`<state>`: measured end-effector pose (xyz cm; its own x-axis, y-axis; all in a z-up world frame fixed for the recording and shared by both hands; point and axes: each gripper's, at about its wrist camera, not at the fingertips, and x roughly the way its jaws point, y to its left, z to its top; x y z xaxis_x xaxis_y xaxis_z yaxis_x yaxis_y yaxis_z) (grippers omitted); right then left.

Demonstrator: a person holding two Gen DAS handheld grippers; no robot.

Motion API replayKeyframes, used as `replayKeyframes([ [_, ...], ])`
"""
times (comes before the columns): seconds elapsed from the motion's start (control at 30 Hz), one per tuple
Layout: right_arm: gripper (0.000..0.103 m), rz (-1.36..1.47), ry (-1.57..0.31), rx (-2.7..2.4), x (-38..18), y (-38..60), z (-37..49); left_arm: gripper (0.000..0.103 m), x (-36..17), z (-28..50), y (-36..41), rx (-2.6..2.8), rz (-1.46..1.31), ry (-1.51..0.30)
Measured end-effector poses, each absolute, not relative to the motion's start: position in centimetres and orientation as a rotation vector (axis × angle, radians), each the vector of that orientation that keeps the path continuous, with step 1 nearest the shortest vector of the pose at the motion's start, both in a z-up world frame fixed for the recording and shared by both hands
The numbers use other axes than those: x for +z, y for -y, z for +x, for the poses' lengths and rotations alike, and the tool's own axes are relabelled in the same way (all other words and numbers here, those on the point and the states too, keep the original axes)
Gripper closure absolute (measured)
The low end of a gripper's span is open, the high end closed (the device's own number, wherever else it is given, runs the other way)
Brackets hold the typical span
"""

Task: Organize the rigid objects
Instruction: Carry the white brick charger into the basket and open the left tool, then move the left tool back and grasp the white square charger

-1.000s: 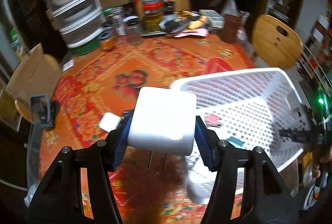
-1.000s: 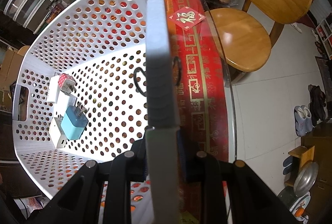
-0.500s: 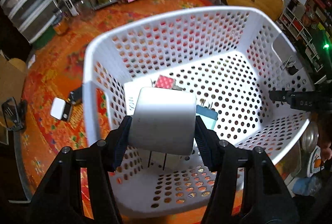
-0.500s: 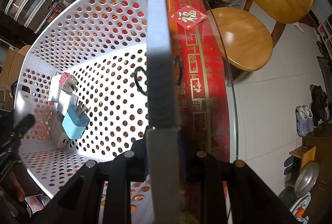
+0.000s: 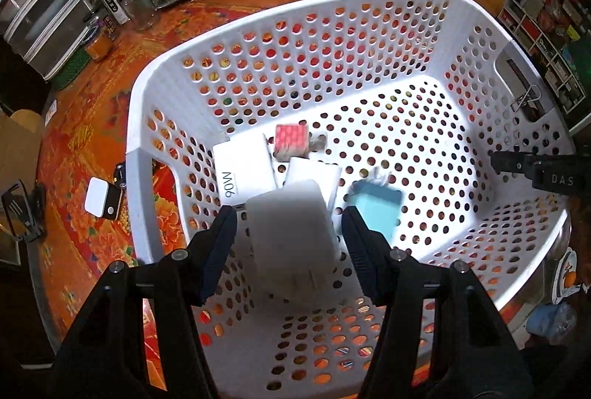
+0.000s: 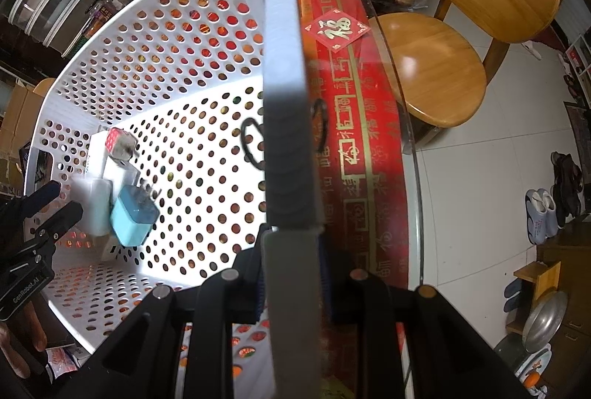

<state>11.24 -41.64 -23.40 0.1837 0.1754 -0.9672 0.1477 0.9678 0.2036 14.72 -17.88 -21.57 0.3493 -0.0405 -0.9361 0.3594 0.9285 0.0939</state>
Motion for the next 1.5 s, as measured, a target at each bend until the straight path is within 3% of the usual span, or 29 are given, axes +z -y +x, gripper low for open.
replayKeyframes([
  [0.17, 0.081, 0.273, -1.392, 0.014, -23.5, 41.6, 11.3, 0.035, -19.7, 14.1, 17.2, -0.29, 0.261, -1.129],
  [0.3, 0.081, 0.273, -1.393, 0.011, -23.5, 41.7, 11.2, 0.013, -15.7, 13.1, 15.6, -0.295, 0.212, -1.01],
  [0.47, 0.081, 0.272, -1.392, 0.011, -23.5, 41.6, 11.2, 0.001, -10.9, 12.3, 9.7, -0.196, 0.12, -0.889],
  [0.63, 0.081, 0.274, -1.386, 0.012, -23.4, 41.7, 11.2, 0.001, -10.6, 13.8, 2.0, -0.022, 0.085, -0.886],
  [0.9, 0.081, 0.274, -1.388, 0.012, -23.4, 41.7, 11.1, 0.001, -18.1, 17.0, -8.4, 0.14, -0.079, -1.031],
  [1.13, 0.081, 0.273, -1.395, 0.015, -23.4, 41.6, 11.2, 0.001, -24.3, 19.3, -8.2, 0.138, -0.049, -1.115],
  [1.5, 0.081, 0.274, -1.397, 0.009, -23.4, 41.6, 11.2, 0.002, -27.7, 23.1, -7.4, 0.14, -0.044, -1.15],
])
